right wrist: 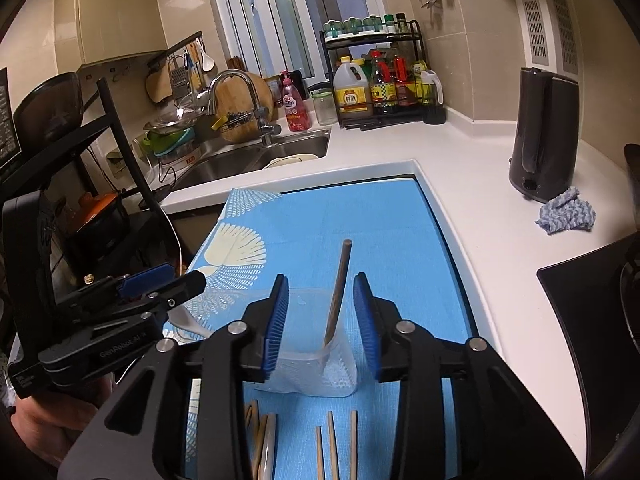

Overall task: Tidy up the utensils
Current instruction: 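Lower the spoon into the clear container and open the left tool while the right tool releases the chopstick, then withdraw both open tools from the container back toward the chopsticks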

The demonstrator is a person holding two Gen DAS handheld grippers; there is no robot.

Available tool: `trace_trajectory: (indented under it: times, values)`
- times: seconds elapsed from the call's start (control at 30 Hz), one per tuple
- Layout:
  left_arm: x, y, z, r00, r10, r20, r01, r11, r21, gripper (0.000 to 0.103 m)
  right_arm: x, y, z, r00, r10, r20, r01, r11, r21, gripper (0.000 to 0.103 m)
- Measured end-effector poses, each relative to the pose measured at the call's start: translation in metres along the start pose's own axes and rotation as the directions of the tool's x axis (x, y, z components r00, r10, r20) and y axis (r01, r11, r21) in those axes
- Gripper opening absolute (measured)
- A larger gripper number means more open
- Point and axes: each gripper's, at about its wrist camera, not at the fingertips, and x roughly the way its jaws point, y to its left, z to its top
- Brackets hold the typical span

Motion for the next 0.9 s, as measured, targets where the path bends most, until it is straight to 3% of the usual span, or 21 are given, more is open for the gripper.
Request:
trace_trajectory:
  times: [0.7,0.77,0.9]
  values:
    - [-0.077,0.0,-0.016,0.989,0.03,0.145,-0.031,1.0,0.0,0.052,-0.066,0.0,-0.005,0.995,-0.013,0.097,0.013,1.0,-0.007,0.039]
    - [-0.083,0.001,-0.023,0.987,0.035,0.156,-0.036,0.999,0.002,0.051,-0.079,-0.002,-0.012,0.993,-0.008,0.115,0.007,1.0,0.002,0.039]
    - [-0.095,0.002,-0.045,0.984,0.051,0.168,-0.054,0.998,0.017,0.035,-0.1,-0.013,-0.033,0.991,-0.004,0.136,0.0,1.0,0.031,0.039]
